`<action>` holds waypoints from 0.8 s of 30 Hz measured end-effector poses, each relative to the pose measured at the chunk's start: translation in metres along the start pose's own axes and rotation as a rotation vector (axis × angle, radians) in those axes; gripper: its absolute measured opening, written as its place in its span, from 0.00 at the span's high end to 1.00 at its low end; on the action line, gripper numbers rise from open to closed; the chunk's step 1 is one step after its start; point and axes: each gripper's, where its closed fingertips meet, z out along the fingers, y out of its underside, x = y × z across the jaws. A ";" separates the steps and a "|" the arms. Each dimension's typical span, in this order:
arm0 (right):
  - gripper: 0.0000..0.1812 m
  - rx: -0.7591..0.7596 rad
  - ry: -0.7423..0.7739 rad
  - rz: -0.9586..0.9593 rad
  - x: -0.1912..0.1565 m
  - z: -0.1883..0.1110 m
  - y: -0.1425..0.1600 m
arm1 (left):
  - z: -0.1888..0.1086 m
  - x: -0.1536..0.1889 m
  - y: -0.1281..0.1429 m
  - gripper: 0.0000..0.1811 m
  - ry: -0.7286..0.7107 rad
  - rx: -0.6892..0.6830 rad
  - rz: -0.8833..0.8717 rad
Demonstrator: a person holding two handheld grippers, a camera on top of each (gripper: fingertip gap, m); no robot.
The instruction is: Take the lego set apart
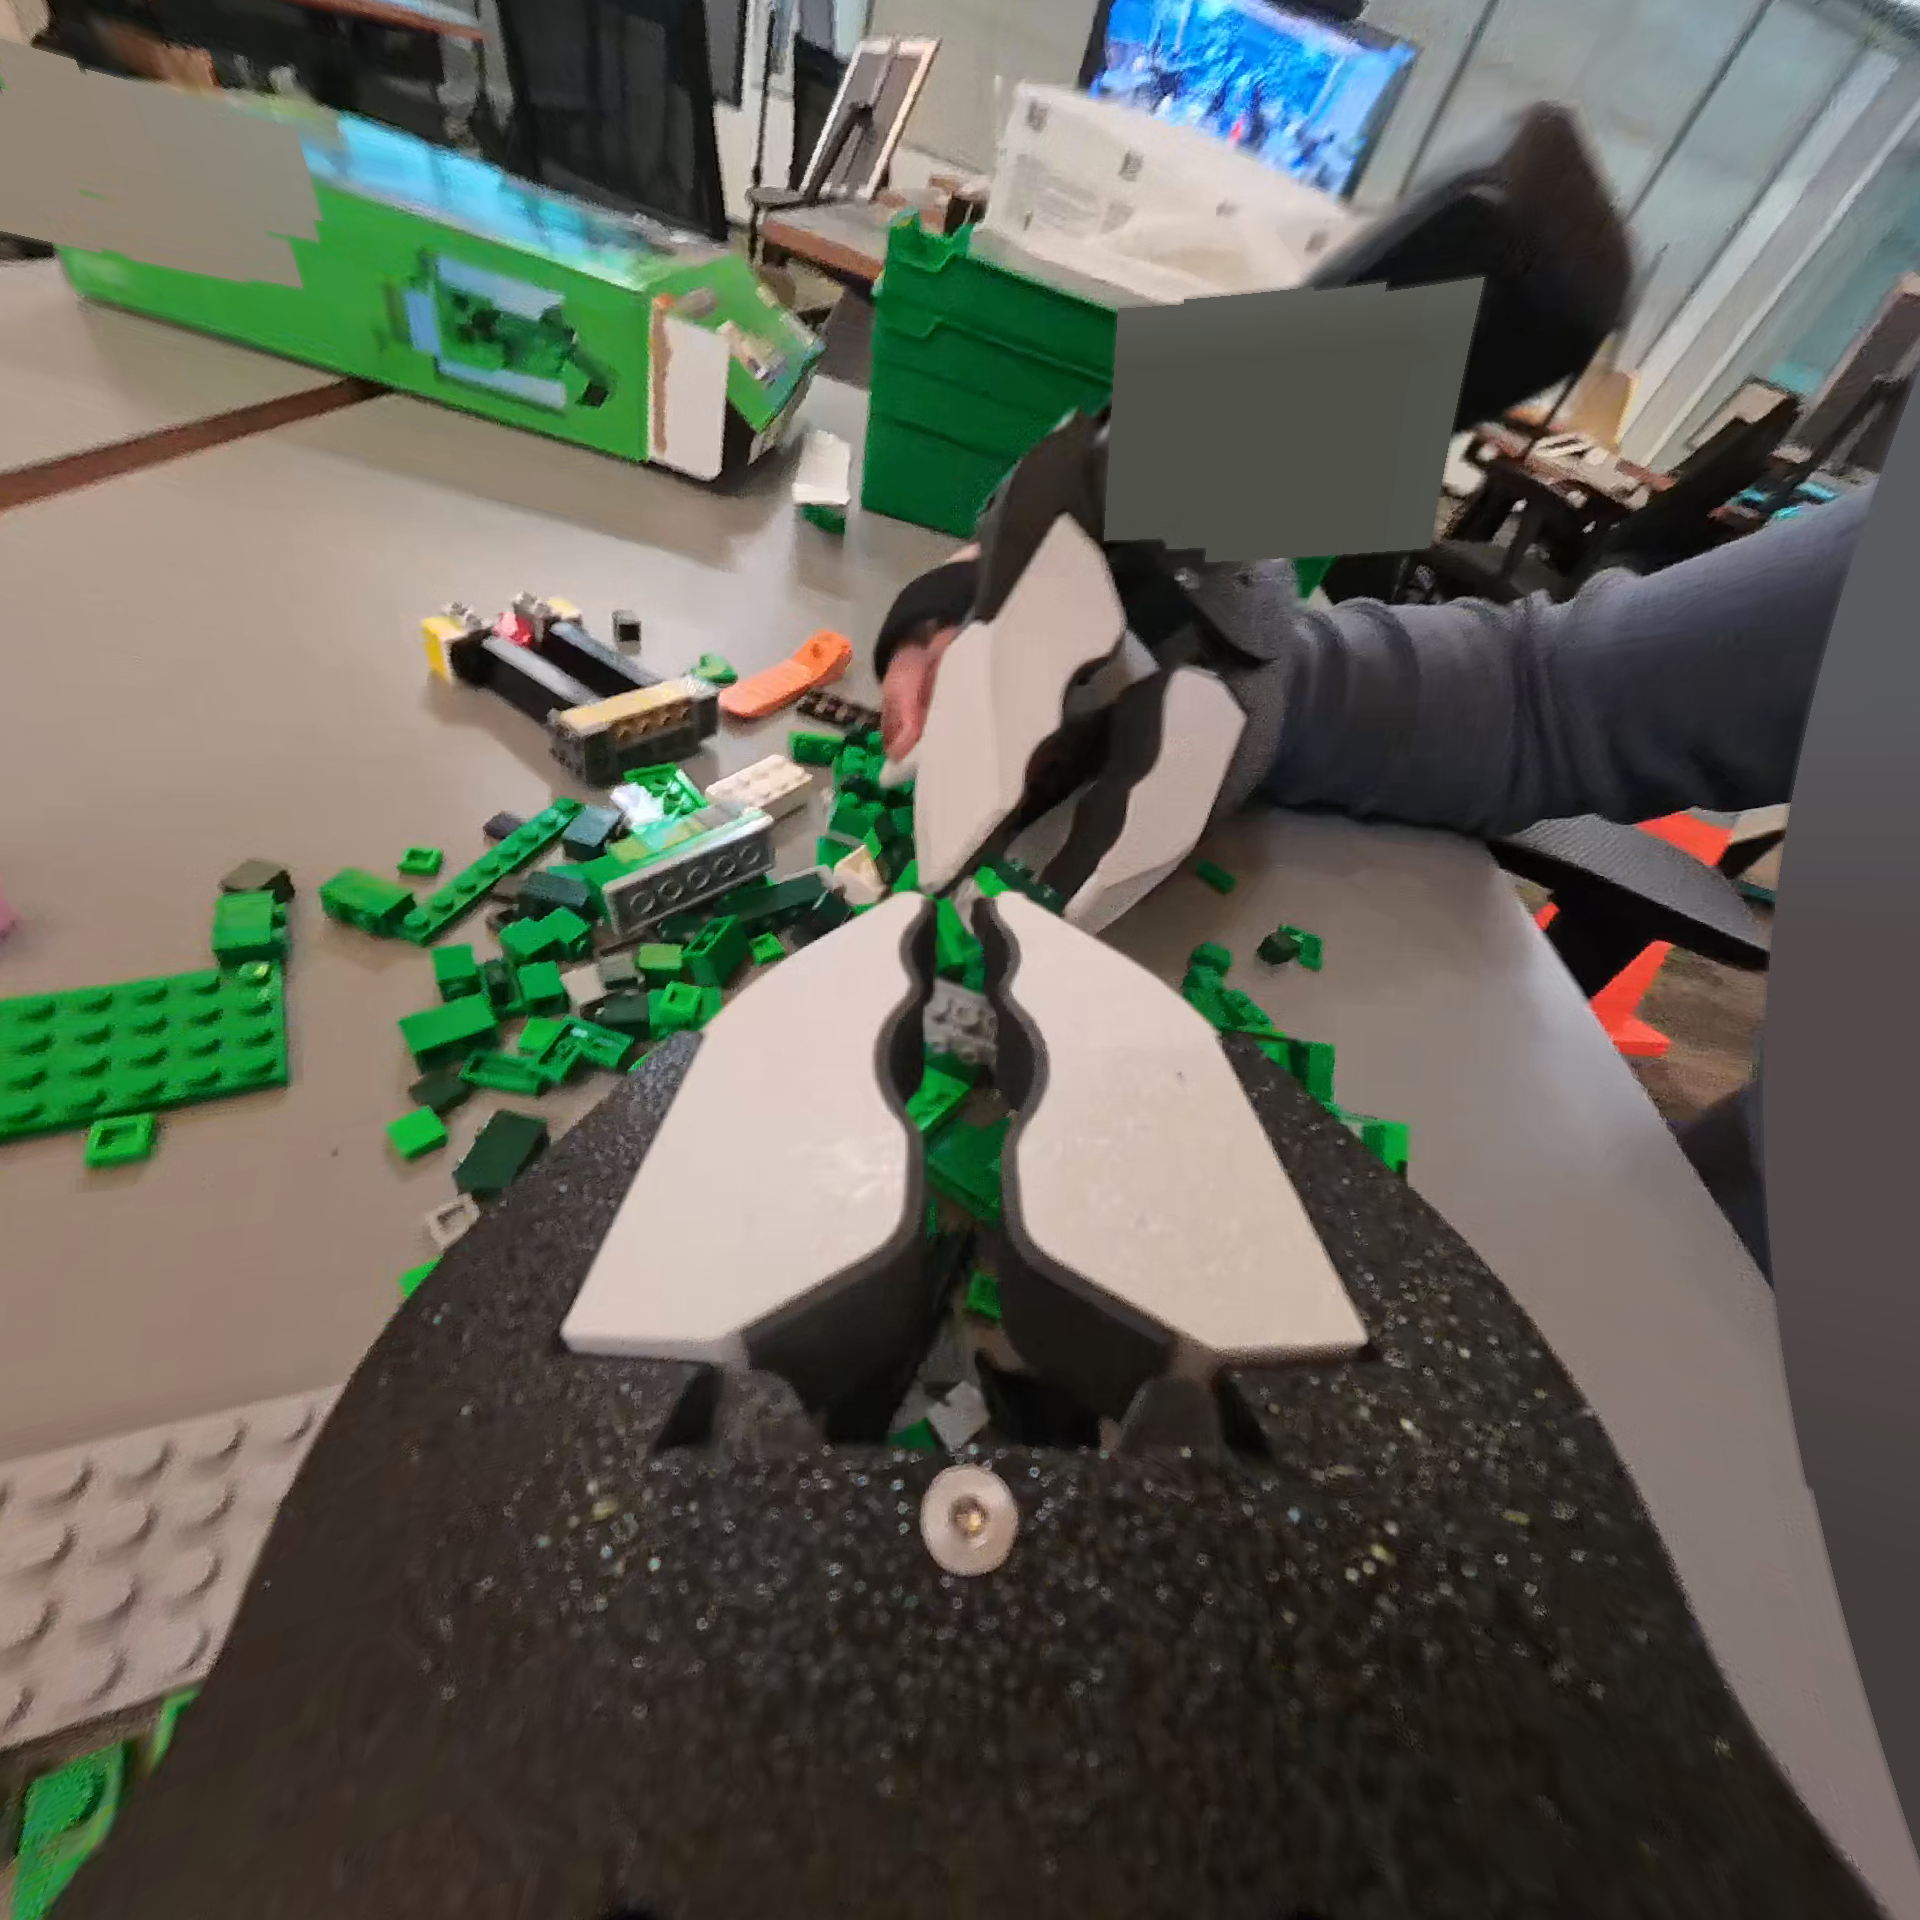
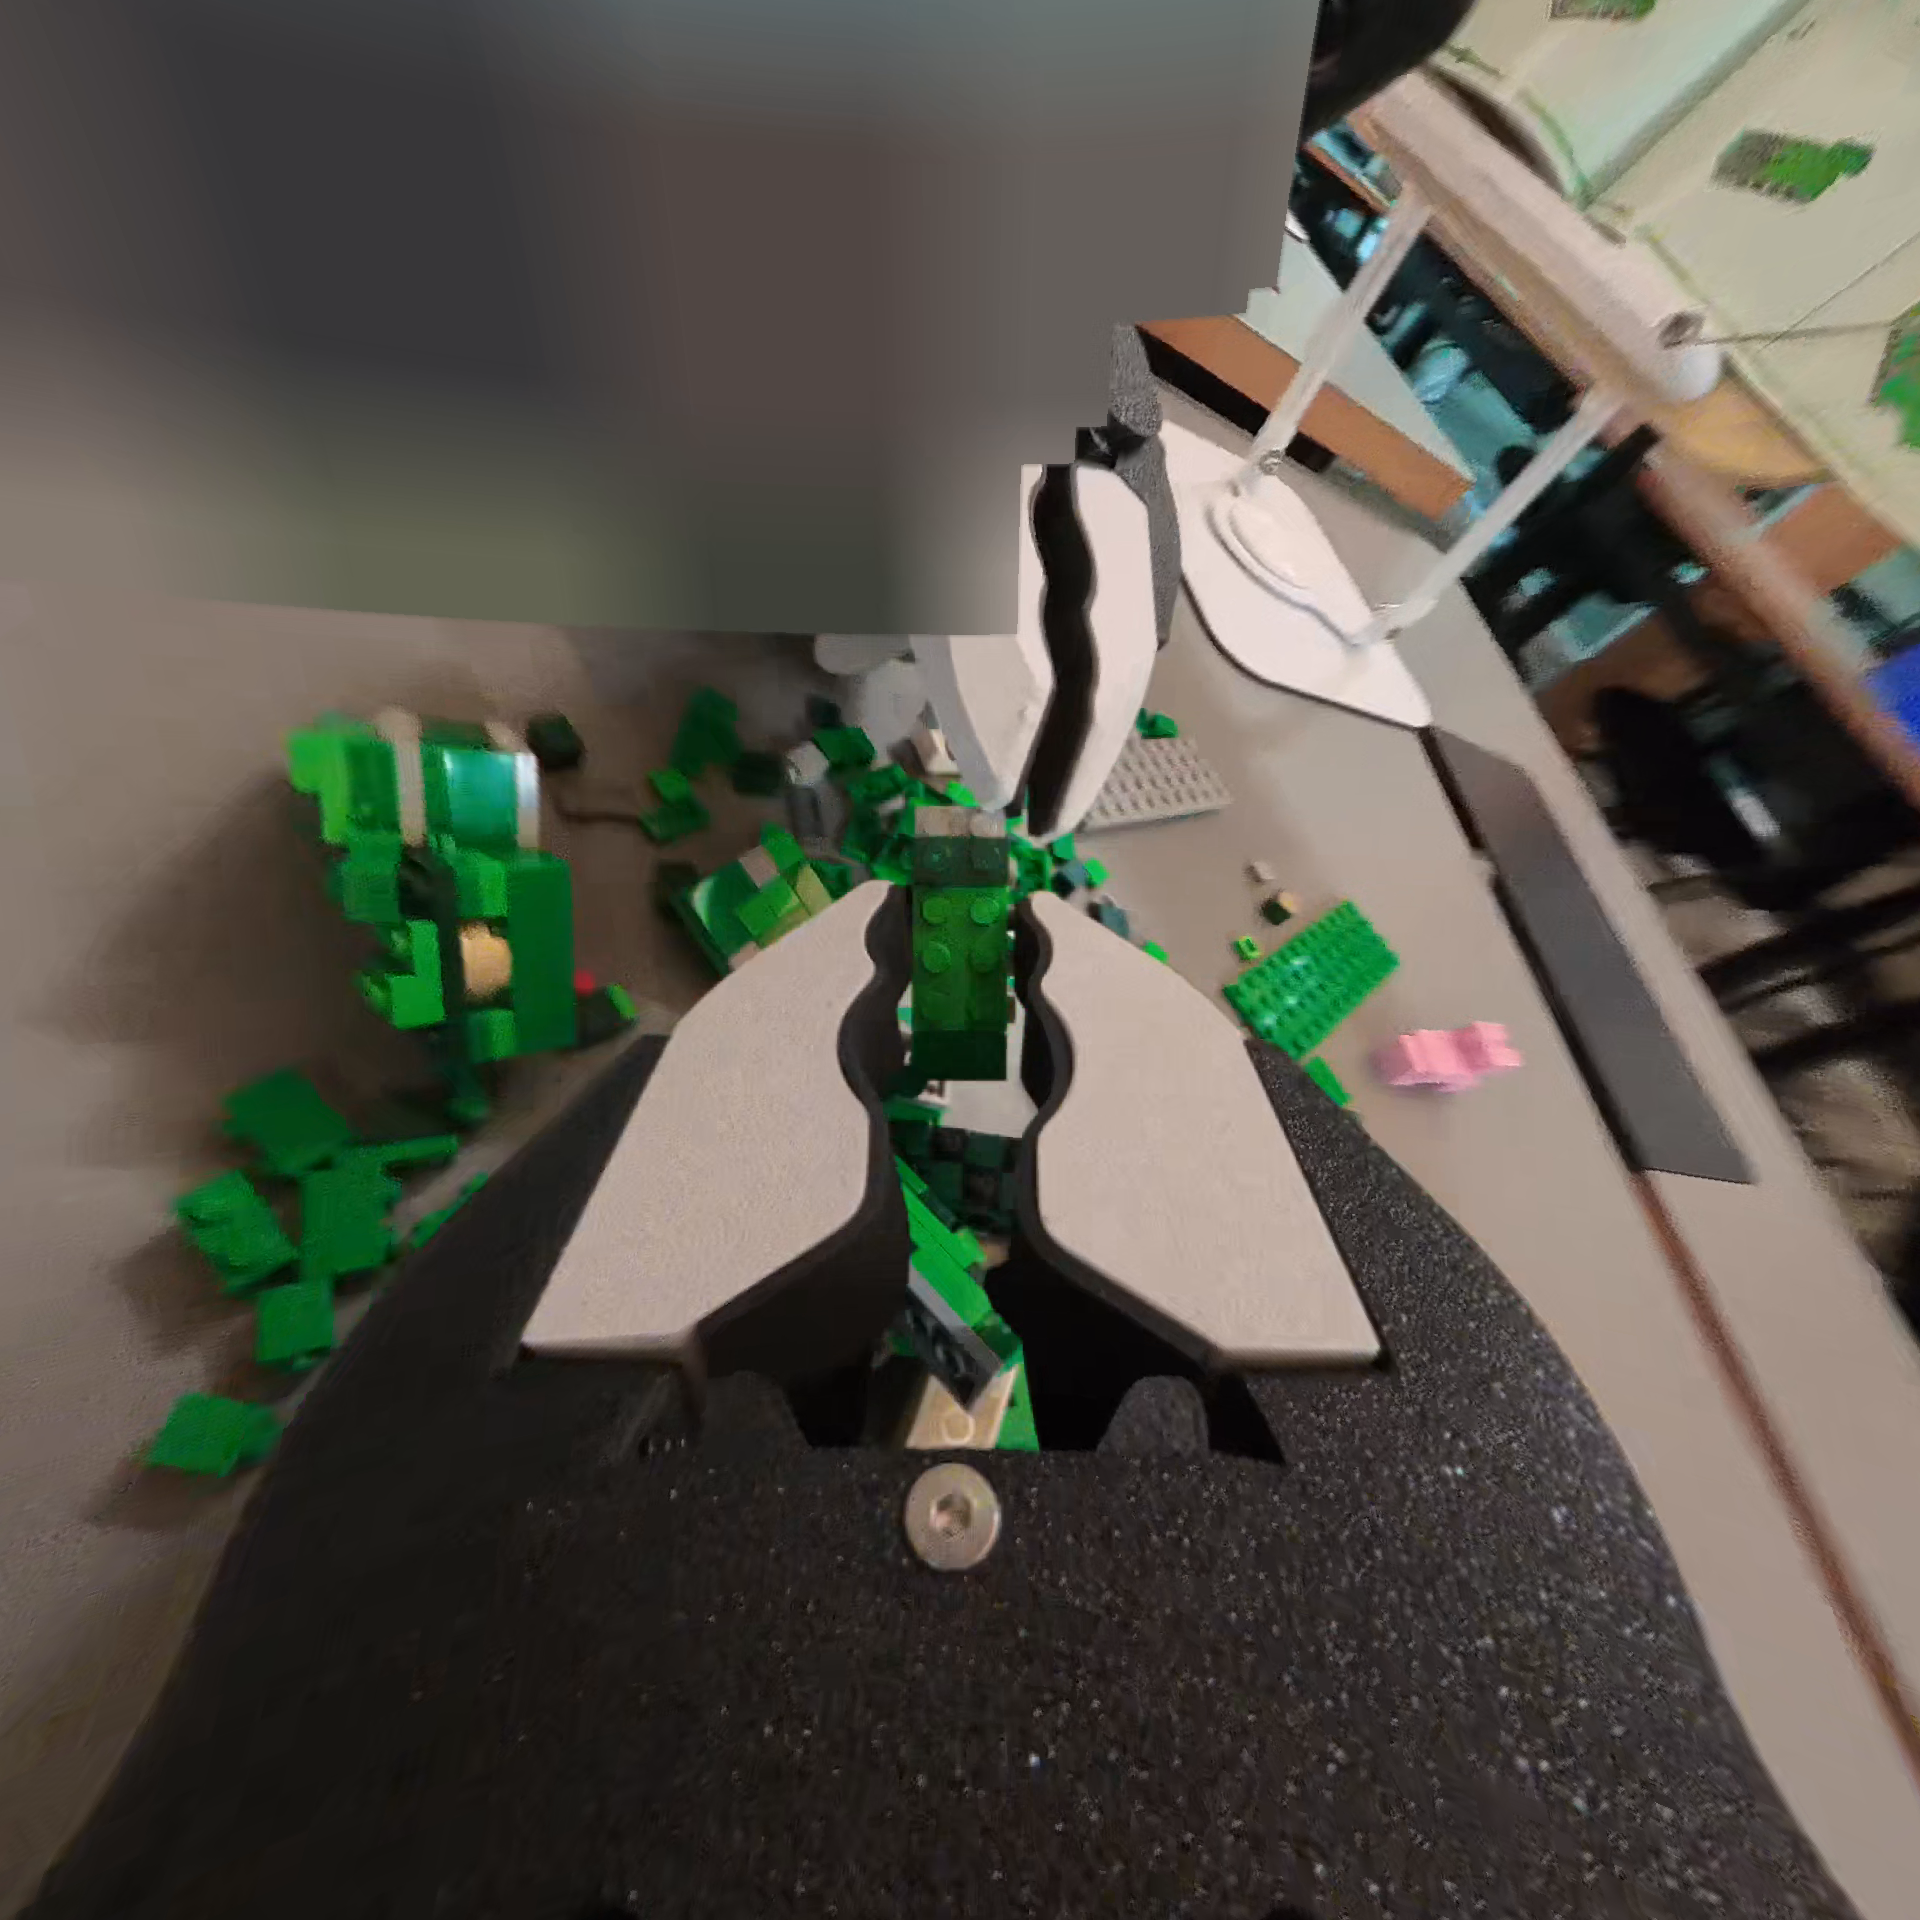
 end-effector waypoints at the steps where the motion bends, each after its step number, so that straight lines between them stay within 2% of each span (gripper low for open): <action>1: 0.90 -0.015 0.033 -0.046 0.001 0.001 0.002 | 0.000 -0.002 0.002 0.94 -0.011 -0.014 -0.008; 2: 0.90 -0.014 0.059 -0.084 0.002 0.002 0.002 | 0.000 -0.002 0.003 0.91 -0.009 -0.027 -0.020; 5: 0.90 -0.031 0.117 -0.189 0.004 0.001 0.000 | 0.003 0.003 0.006 0.90 0.032 -0.044 -0.075; 7: 0.90 -0.048 0.150 -0.252 0.006 0.000 -0.001 | 0.005 0.007 0.006 0.95 0.068 -0.041 -0.109; 13: 0.88 -0.048 0.187 -0.343 0.002 0.004 -0.009 | 0.007 0.007 0.008 0.98 0.026 -0.077 -0.074; 16: 0.89 -0.104 0.209 -0.395 0.002 0.005 -0.007 | 0.008 0.006 0.010 0.98 0.005 -0.091 -0.073; 18: 0.89 -0.108 0.188 -0.334 0.002 0.005 -0.009 | 0.007 0.006 0.008 0.98 0.001 -0.076 -0.043; 24: 0.89 0.008 0.078 -0.069 0.003 0.001 -0.015 | 0.008 0.009 0.002 0.97 -0.022 -0.042 0.056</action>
